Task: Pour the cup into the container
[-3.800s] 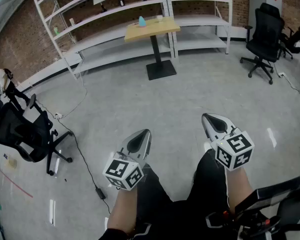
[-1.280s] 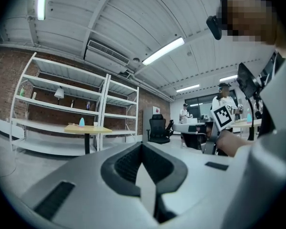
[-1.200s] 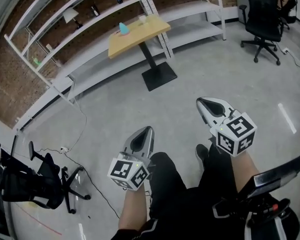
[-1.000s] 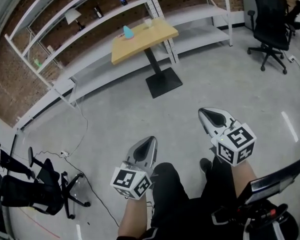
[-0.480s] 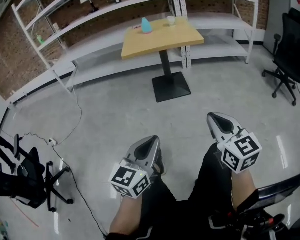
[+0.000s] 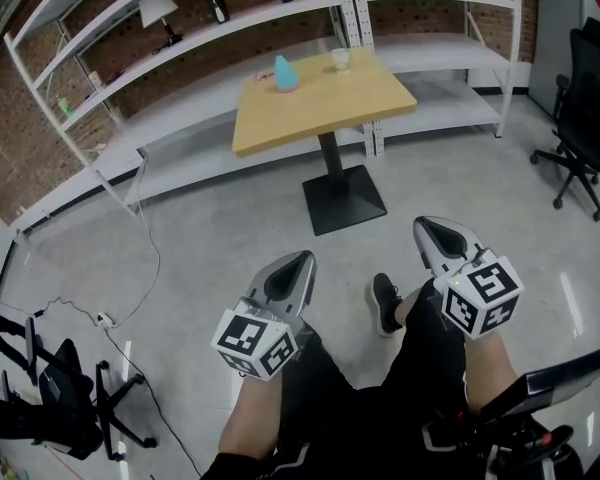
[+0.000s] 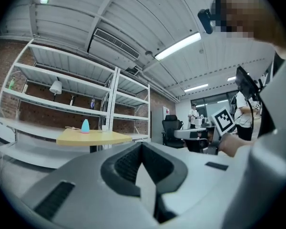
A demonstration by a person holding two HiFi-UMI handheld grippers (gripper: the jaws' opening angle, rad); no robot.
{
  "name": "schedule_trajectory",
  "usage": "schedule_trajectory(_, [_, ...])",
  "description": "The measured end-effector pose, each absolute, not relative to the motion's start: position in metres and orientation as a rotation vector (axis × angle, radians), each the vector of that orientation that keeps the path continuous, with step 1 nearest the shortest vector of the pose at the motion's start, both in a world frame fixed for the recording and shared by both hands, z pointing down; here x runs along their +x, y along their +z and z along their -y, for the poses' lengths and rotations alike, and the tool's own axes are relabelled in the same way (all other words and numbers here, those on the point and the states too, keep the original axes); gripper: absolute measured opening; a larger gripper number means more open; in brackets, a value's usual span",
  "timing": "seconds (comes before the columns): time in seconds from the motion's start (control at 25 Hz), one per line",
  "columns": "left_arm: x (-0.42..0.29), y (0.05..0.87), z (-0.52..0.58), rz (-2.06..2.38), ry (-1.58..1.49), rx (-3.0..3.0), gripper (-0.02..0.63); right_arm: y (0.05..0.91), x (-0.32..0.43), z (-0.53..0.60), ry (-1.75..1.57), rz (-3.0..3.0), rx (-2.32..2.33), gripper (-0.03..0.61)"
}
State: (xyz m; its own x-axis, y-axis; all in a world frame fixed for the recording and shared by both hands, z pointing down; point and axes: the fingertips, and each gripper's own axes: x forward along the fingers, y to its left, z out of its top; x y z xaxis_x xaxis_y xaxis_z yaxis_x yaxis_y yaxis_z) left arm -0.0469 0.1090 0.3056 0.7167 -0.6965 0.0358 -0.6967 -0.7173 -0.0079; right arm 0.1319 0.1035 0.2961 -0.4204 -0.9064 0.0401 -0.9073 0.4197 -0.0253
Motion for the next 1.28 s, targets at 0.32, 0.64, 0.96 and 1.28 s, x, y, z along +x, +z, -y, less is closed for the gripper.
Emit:
schedule_trajectory(0.32, [-0.024, 0.295, 0.027, 1.134, 0.05, 2.939, 0.002, 0.286, 0.158, 0.022, 0.03, 2.616, 1.745, 0.003])
schedule_trajectory(0.64, [-0.003, 0.28, 0.154, 1.073, 0.057, 2.972, 0.002, 0.274, 0.181, 0.147, 0.015, 2.61, 1.8, 0.003])
schedule_trajectory(0.96, [-0.011, 0.279, 0.279, 1.084, 0.081, 3.007, 0.002, 0.269, 0.19, 0.277, -0.001, 2.597, 1.841, 0.003])
schedule_trajectory(1.28, [-0.013, 0.273, 0.396, 0.889, 0.088, 3.035, 0.002, 0.275, 0.182, 0.408, 0.034, 2.579, 1.847, 0.003])
